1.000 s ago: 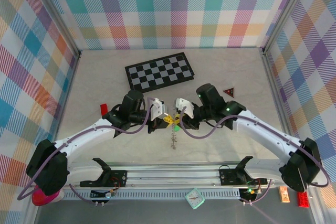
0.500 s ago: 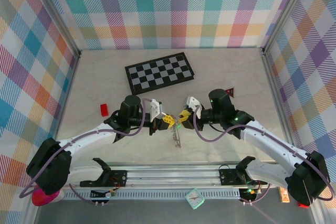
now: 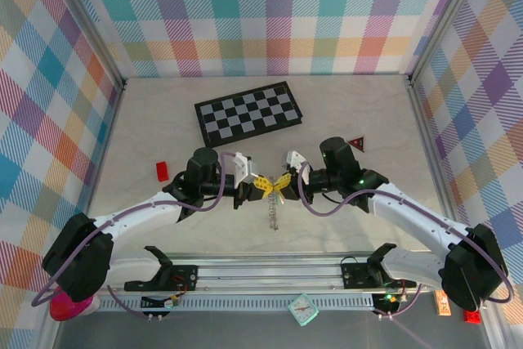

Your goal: Put the keys on the keyring

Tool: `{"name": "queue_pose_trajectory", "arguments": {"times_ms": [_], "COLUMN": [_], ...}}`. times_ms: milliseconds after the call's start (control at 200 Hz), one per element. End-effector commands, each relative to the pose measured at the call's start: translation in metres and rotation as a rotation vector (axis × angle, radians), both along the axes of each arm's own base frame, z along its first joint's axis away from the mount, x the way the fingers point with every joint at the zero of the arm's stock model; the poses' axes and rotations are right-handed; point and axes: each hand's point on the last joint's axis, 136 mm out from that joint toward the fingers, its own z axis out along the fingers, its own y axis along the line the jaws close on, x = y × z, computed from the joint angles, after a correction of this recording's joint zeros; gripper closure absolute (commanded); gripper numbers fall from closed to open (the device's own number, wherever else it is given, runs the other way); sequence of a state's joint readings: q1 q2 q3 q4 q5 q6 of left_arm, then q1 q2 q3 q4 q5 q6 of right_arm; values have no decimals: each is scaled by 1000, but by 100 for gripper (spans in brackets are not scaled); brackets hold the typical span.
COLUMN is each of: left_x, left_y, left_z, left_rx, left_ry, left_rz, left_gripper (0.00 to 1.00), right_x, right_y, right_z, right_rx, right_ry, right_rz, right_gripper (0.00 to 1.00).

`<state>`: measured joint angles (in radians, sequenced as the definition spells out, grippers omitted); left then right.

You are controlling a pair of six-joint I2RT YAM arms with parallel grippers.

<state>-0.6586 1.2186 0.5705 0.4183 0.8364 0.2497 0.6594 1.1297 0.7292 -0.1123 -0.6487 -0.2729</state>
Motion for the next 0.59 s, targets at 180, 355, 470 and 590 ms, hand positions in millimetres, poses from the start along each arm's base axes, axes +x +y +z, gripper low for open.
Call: {"name": "queue_pose_trajectory", "arguments": {"times_ms": [180, 355, 470, 590], "left_x": [-2, -1, 0, 0], "left_y": [-2, 1, 2, 2], "left_z": [4, 2, 5, 8], "left_rx": [36, 128, 149, 155], "left_ry": [-60, -101, -123, -130], "left_rz": [-18, -34, -39, -46], "left_gripper": [83, 81, 82, 83], "right_x": [-3, -6, -9, -11], "right_y": [4, -3, -3, 0], "right_z": [15, 11, 7, 4], "right_rx": [-4, -122, -190, -247], "right_ry": [-45, -72, -82, -93], "right_rz": [54, 91, 116, 143], "right_gripper": [100, 100, 100, 100]}}
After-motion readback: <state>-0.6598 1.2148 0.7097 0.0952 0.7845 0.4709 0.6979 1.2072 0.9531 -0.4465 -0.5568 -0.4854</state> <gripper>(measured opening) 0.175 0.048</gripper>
